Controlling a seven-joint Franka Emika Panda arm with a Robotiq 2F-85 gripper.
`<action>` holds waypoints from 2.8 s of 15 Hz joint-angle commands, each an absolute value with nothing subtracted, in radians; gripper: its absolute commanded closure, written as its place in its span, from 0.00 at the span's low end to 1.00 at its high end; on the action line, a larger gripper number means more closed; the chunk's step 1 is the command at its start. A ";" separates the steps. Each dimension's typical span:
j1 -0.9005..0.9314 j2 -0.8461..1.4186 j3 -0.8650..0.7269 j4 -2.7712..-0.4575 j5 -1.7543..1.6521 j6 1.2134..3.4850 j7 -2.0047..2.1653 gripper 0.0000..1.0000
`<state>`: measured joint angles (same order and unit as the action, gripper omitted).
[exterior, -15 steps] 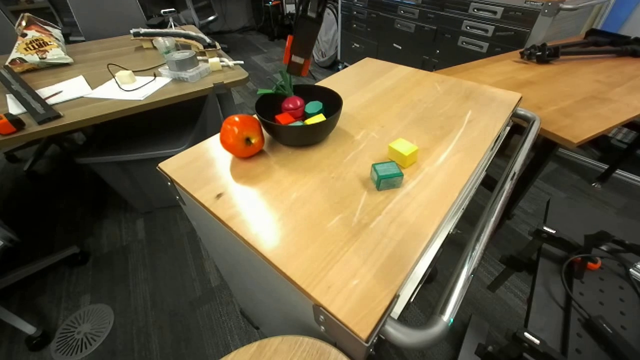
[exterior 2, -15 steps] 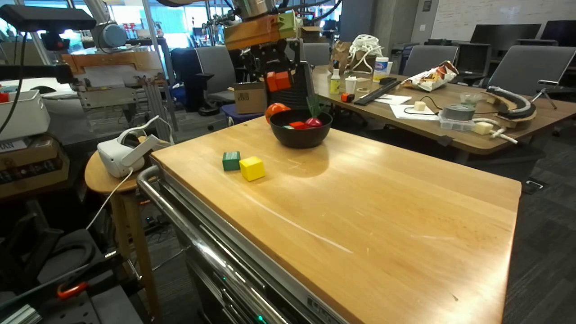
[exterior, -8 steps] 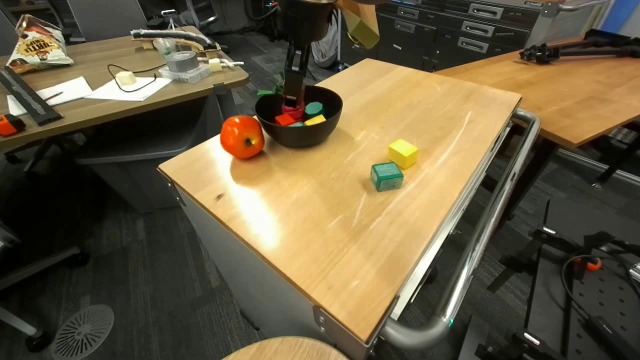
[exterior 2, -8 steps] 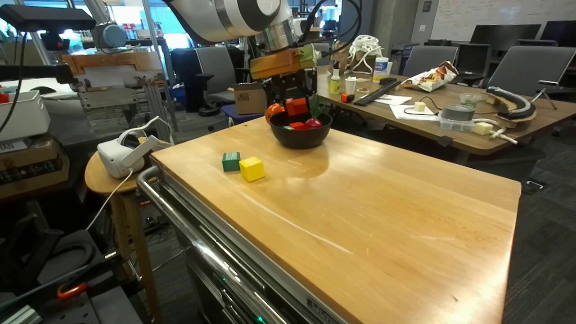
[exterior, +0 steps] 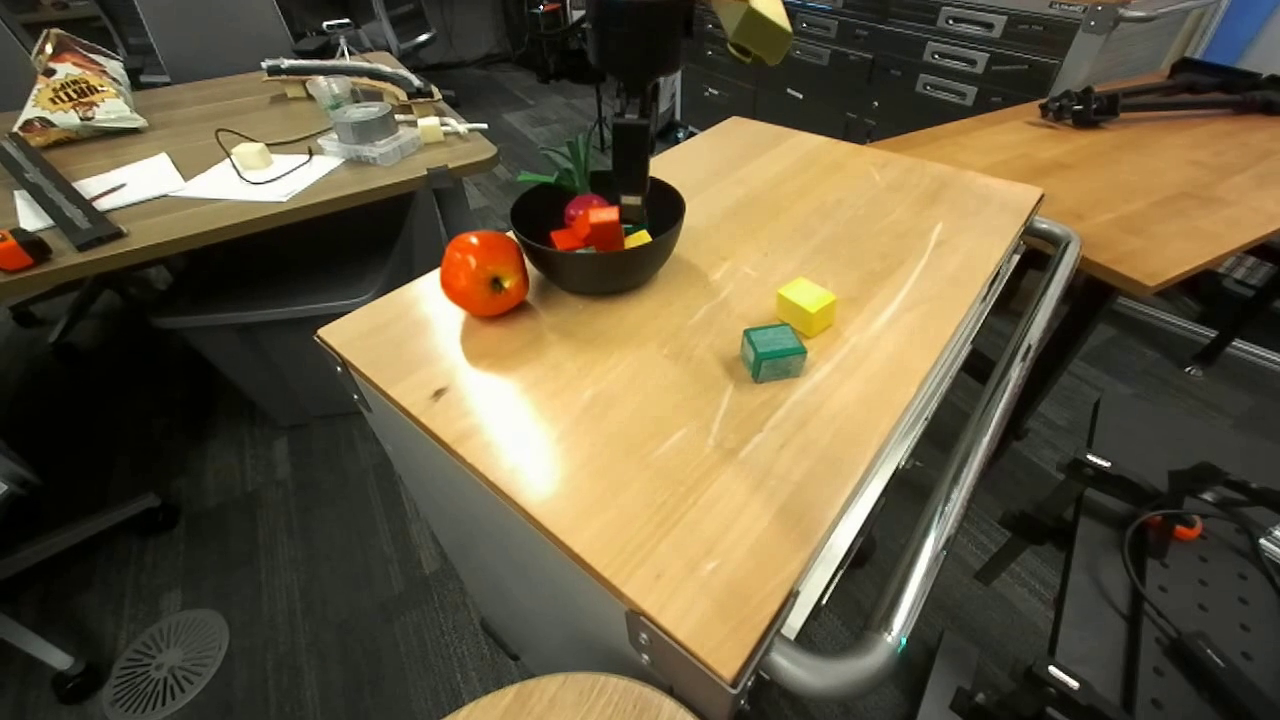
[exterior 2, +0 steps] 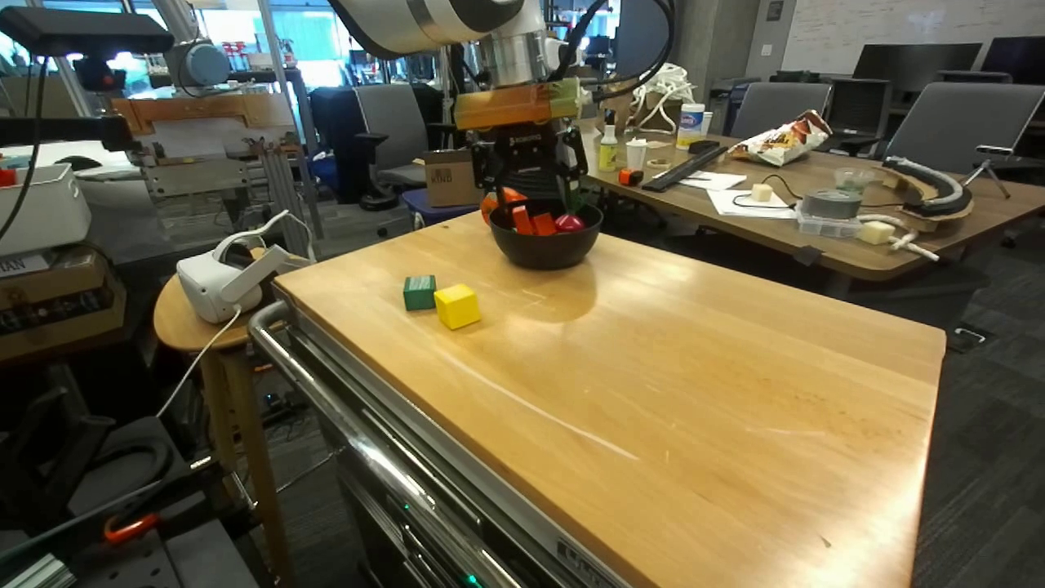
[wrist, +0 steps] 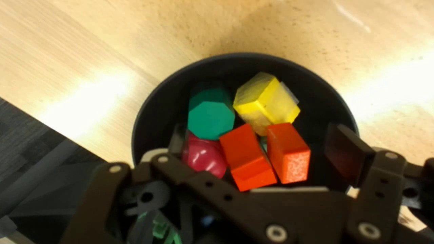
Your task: Move the apple backwards, place the radish and blocks inside the black bowl
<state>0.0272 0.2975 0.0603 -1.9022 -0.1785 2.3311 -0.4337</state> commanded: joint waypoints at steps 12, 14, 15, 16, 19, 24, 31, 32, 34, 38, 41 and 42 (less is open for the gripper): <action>-0.068 0.095 0.015 -2.122 0.068 2.167 -0.616 0.00; -0.069 0.094 0.014 -2.130 0.067 2.177 -0.606 0.00; -0.068 0.094 0.014 -2.130 0.067 2.178 -0.603 0.00; -0.068 0.092 0.014 -2.126 0.069 2.114 -0.603 0.00; -0.071 0.022 0.010 -2.186 0.083 1.984 -0.569 0.00; -0.062 0.022 0.002 -2.206 0.112 1.998 -0.603 0.00; 0.011 0.070 0.042 -2.242 -0.173 2.145 -0.246 0.00; 0.022 0.078 0.046 -2.245 -0.203 2.152 -0.207 0.00; 0.039 0.093 0.050 -2.246 -0.231 2.143 -0.162 0.00; 0.047 0.115 0.048 -2.269 -0.240 2.173 -0.116 0.00; 0.045 0.139 0.041 -2.292 -0.246 2.241 -0.091 0.27; 0.044 0.146 0.038 -2.298 -0.249 2.266 -0.084 0.30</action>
<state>0.0425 0.1389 0.0474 -2.2678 -0.2188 2.1871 -0.1255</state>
